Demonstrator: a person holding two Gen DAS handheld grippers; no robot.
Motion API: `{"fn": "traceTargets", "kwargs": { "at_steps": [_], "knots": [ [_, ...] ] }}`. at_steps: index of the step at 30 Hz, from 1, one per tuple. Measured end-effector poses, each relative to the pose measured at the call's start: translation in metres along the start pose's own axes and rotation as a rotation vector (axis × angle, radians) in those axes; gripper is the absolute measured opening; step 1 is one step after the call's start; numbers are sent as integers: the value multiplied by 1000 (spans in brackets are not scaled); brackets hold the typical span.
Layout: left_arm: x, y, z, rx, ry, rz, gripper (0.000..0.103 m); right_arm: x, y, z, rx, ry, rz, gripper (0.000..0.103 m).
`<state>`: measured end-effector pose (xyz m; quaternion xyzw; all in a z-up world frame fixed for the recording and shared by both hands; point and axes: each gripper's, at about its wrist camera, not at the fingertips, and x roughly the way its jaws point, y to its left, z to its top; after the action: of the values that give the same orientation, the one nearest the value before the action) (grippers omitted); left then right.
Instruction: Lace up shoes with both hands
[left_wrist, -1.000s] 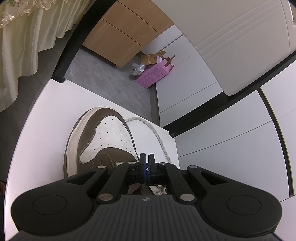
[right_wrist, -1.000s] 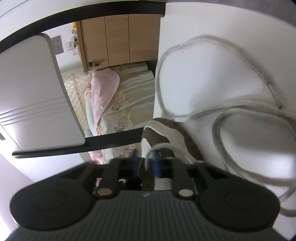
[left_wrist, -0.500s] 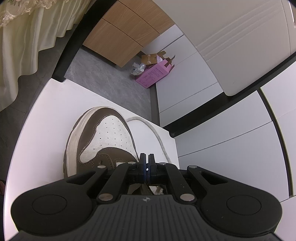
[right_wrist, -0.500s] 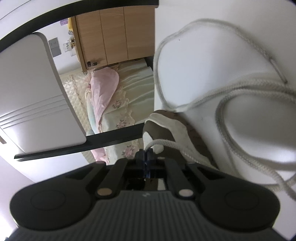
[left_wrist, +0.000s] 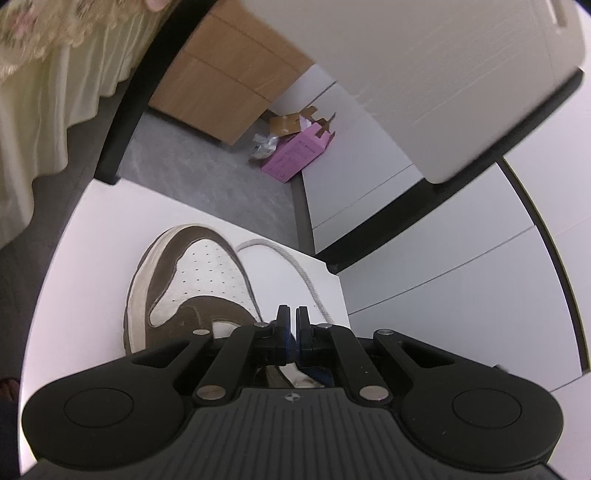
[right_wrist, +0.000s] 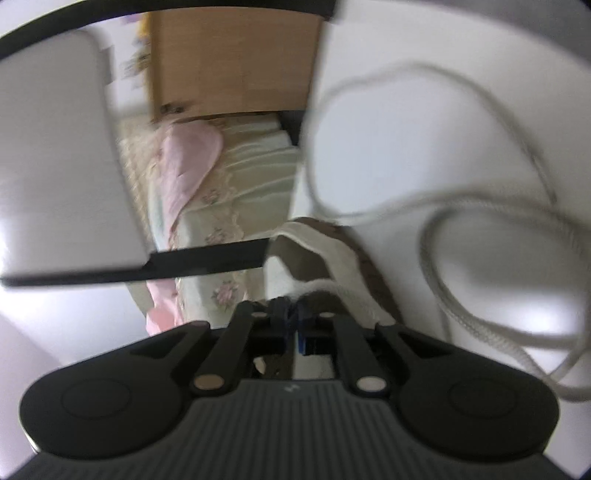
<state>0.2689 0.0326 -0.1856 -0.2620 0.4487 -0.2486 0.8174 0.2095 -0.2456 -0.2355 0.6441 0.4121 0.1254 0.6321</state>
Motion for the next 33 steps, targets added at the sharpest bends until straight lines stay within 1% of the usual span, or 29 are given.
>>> {"fn": "traceTargets", "kwargs": {
  "at_steps": [1, 2, 3, 4, 7, 9, 10, 13, 16, 19, 21, 23, 25, 26, 27, 28, 29, 31, 33],
  "knots": [
    [-4, -2, -1, 5, -10, 4, 4, -4, 6, -1, -28, -5, -2, 16],
    [-8, -4, -3, 11, -19, 10, 4, -7, 10, -2, -46, -5, 4, 20],
    [-13, -7, -5, 25, -32, 23, 4, -9, 14, -3, -66, -4, 12, 29],
    [-19, -10, -7, 39, -45, 36, 5, -11, 20, -5, -96, 0, 10, 33],
    [-38, -15, -13, 67, -81, 42, 5, -15, 39, -11, -232, 16, -11, 33],
    [-47, -11, -17, 56, -92, 44, 5, -17, 48, -15, -294, 1, -14, 33],
    [-49, -9, -18, 51, -94, 48, 5, -18, 47, -16, -293, -8, -13, 33],
    [-54, 1, -19, 31, -100, 71, 5, -14, 33, -10, -245, -16, -48, 33],
    [-60, 7, -19, 13, -108, 73, 5, -9, 13, -7, -139, -31, -51, 32],
    [-65, 11, -18, -1, -114, 62, 5, -1, 1, -8, -75, -39, -64, 32],
    [-66, 11, -18, 0, -115, 62, 5, 1, -6, -10, -31, -59, -47, 32],
    [-65, 10, -19, 7, -108, 62, 5, 4, -7, -12, 0, -81, -31, 31],
    [-64, 10, -20, 13, -102, 61, 5, 4, -5, -13, 0, -111, -22, 21],
    [-64, 9, -21, 20, -102, 64, 5, 5, -5, -14, 0, -126, -17, 17],
    [-64, 8, -22, 26, -101, 68, 5, 5, -3, -14, 1, -136, -18, 10],
    [-65, 7, -24, 34, -102, 77, 5, 6, -3, -15, 3, -142, -16, 5],
    [-66, 5, -25, 47, -101, 83, 5, 7, -3, -16, 4, -148, -15, 3],
    [-68, 1, -29, 80, -96, 83, 5, 11, -3, -17, 11, -144, -9, 3],
    [-70, -4, -35, 116, -91, 101, 5, 13, -2, -18, 16, -135, 1, 3]
  ]
}}
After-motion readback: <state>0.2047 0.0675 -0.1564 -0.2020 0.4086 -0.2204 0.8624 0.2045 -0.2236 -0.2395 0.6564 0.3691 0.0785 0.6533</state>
